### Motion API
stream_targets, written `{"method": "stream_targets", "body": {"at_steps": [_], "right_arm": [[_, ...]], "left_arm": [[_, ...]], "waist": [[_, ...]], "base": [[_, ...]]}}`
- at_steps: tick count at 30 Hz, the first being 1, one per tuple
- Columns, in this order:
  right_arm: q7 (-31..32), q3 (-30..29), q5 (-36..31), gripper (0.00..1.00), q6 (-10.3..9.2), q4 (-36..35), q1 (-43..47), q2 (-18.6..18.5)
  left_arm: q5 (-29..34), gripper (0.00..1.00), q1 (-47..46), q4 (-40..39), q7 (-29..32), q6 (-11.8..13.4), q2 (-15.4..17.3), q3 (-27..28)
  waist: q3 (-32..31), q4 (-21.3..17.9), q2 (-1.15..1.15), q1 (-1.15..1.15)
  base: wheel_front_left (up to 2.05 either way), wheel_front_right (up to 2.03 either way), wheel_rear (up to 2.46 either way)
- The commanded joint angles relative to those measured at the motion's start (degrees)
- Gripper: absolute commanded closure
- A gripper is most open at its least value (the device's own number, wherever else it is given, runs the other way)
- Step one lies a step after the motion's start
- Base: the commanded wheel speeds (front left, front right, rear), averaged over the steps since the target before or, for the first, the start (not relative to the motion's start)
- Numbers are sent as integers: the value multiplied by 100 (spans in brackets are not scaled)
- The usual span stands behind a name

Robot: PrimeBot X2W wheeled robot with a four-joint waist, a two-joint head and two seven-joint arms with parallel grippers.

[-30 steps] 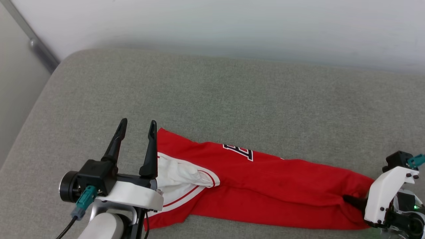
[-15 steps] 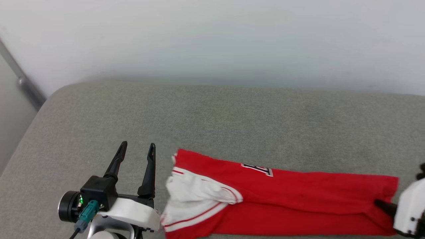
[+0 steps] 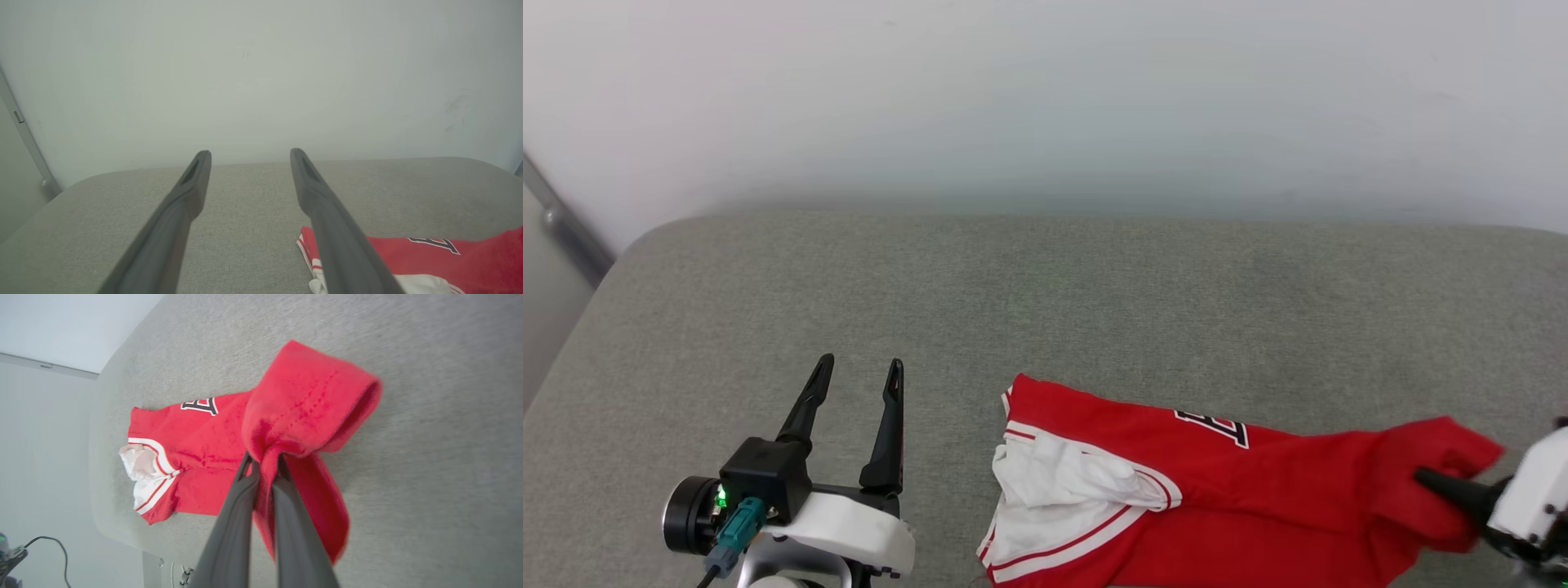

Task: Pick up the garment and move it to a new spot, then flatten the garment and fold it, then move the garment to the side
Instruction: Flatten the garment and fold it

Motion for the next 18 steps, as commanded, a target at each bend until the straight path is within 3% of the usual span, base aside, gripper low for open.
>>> {"method": "stream_targets", "body": {"at_steps": [1, 7, 13, 18], "right_arm": [[220, -57, 304, 100, 0, 58, -162, 299], [519, 206, 1361, 100, 0, 468, -432, 653], [-272, 1646, 2596, 100, 0, 1210, -673, 646], [-1042, 2823, 3218, 100, 0, 1584, -993, 647]], "left_arm": [[0, 0, 29, -22, 13, 20, -2, -3], [9, 0, -122, -25, 33, -20, -6, -46], [50, 0, -285, -32, 30, -43, -61, -93], [56, 0, -443, 55, -6, -113, -159, -180]], "waist": [[7, 41, 0, 0], [89, 206, 0, 0], [308, 394, 0, 0], [485, 566, 0, 0]], "base": [[0, 0, 0], [0, 0, 0], [0, 0, 0], [0, 0, 0]]}}
